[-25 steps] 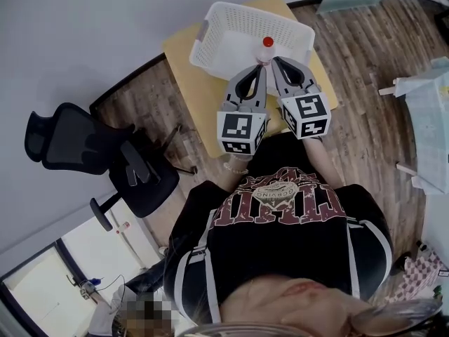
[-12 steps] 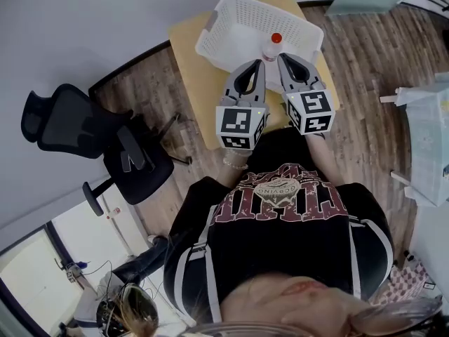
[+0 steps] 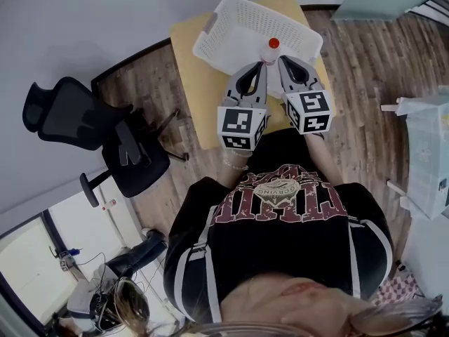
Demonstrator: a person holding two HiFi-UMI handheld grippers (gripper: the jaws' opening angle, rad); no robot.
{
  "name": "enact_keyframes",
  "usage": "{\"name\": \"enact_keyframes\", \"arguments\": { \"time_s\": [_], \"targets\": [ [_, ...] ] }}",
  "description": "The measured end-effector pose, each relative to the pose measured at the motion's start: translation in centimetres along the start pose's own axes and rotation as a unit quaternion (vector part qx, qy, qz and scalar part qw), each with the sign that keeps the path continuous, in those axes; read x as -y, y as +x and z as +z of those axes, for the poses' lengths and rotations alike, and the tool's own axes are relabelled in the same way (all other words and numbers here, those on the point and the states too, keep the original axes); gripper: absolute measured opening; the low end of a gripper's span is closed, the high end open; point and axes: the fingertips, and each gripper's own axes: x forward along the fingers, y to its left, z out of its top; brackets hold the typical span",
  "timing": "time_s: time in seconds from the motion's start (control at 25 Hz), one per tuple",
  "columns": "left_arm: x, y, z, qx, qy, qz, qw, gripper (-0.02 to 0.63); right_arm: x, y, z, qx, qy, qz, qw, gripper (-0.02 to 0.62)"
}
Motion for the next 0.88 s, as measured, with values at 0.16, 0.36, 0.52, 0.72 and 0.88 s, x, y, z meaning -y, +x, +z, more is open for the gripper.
{"name": "enact_keyframes", "arguments": {
  "time_s": [0.16, 0.36, 0.52, 0.72, 0.88],
  "targets": [
    [0.6, 1.0, 0.2, -0.002, 0.0, 0.013, 0.9999, 0.046, 1.3, 0.3, -0.2, -0.007, 0.001, 0.01, 1.0, 0.018],
    [1.2, 2.0, 0.4, -0.004, -0.001, 0.032, 0.9995, 0.046, 2.5, 0.6, -0.4, -0.015, -0.002, 0.025, 1.0, 0.017],
    [0.7, 2.1, 0.3, -0.006, -0.004, 0.044, 0.999, 0.046, 2.2, 1.5, -0.6, -0.023, -0.006, 0.038, 0.999, 0.018],
    [0.7, 2.7, 0.0, -0.013, -0.004, 0.052, 0.9986, 0.046, 2.7, 2.1, -1.2, -0.032, -0.007, 0.048, 0.998, 0.018],
    [0.7, 3.0, -0.3, -0.017, -0.009, 0.056, 0.9983, 0.046, 2.9, 2.5, -1.6, -0.034, -0.004, 0.059, 0.998, 0.018]
  ]
}}
